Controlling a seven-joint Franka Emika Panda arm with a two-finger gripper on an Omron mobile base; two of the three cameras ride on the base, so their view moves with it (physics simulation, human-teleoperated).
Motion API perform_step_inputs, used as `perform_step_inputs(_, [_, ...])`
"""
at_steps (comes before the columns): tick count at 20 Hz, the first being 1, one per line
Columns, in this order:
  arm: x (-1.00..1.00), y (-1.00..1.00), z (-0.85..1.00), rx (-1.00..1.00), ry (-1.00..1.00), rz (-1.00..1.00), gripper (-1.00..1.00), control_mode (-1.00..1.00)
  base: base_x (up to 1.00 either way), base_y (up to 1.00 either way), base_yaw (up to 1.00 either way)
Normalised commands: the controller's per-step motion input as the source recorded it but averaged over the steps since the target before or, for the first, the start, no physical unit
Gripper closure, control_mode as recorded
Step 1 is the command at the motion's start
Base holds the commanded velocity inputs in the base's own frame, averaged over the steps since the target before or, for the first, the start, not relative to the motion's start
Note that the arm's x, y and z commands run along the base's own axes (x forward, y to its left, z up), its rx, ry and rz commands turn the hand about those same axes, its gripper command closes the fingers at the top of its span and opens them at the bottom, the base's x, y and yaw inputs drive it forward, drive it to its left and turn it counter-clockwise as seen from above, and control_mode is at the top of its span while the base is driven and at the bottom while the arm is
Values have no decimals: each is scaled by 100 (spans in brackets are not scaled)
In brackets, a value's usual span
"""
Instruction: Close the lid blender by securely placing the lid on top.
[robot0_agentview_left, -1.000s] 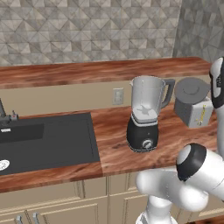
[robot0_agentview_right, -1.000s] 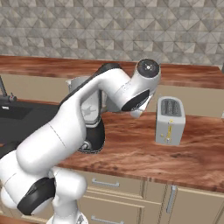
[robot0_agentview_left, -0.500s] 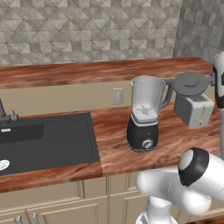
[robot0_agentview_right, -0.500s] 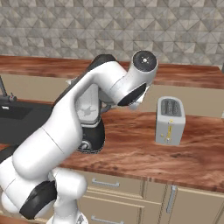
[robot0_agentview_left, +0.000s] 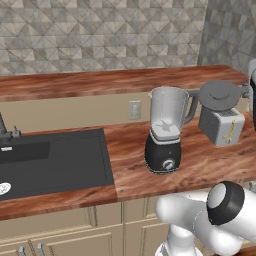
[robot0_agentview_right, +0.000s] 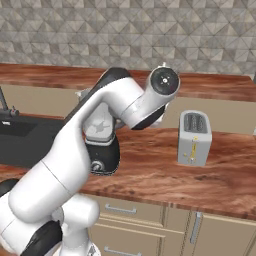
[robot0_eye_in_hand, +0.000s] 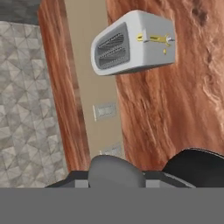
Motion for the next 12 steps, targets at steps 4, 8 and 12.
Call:
perform_step_inputs(4, [69, 58, 29, 0, 3, 9, 100, -100, 0, 0, 0])
perform_step_inputs(8, [56, 59, 30, 0, 3, 12, 100, -100, 0, 0, 0])
perform_step_inputs(12, [31, 35, 41, 0, 0, 13, 100, -100, 0, 0, 0])
